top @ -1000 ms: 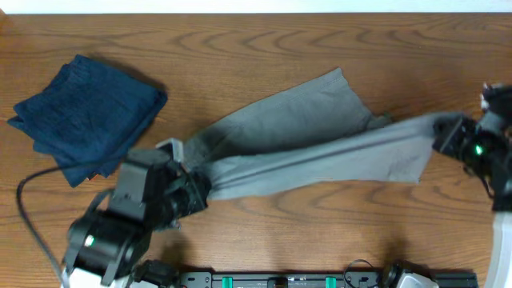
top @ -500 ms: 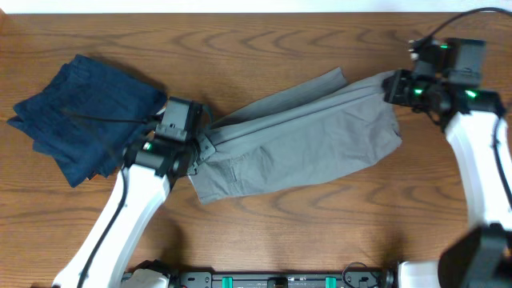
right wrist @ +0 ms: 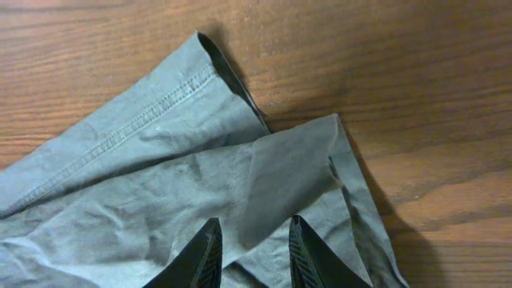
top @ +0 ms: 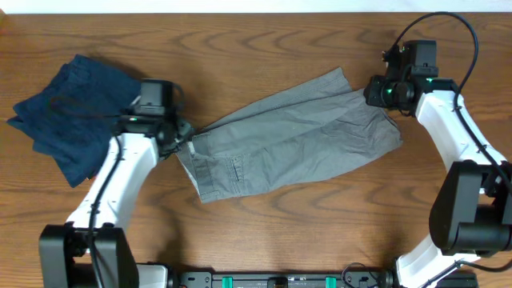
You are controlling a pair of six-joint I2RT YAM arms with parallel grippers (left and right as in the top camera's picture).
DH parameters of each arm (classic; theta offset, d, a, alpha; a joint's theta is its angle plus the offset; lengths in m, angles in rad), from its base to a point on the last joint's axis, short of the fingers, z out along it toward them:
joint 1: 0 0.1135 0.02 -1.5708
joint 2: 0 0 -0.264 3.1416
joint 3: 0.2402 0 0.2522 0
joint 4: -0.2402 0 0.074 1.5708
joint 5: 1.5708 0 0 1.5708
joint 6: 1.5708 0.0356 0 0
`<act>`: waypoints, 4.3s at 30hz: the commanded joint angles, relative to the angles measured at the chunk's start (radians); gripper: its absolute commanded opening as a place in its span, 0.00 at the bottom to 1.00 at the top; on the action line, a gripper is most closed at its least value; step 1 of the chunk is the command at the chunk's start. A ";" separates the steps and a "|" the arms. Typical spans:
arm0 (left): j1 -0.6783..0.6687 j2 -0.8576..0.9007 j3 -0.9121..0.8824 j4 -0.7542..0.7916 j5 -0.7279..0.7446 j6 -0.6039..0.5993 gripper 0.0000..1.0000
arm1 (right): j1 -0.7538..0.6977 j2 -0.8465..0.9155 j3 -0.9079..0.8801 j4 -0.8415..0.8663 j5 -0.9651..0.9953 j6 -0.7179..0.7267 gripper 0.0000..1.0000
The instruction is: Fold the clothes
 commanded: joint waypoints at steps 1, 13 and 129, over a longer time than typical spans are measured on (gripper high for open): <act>0.035 -0.036 0.002 -0.008 0.235 0.092 0.50 | -0.001 -0.085 0.027 0.012 0.015 -0.003 0.27; 0.005 -0.037 -0.018 -0.278 0.318 0.280 0.53 | -0.001 -0.103 0.011 -0.246 0.091 -0.003 0.31; -0.085 0.008 -0.114 0.025 0.105 0.037 0.07 | -0.145 -0.121 -0.402 0.209 0.120 0.327 0.51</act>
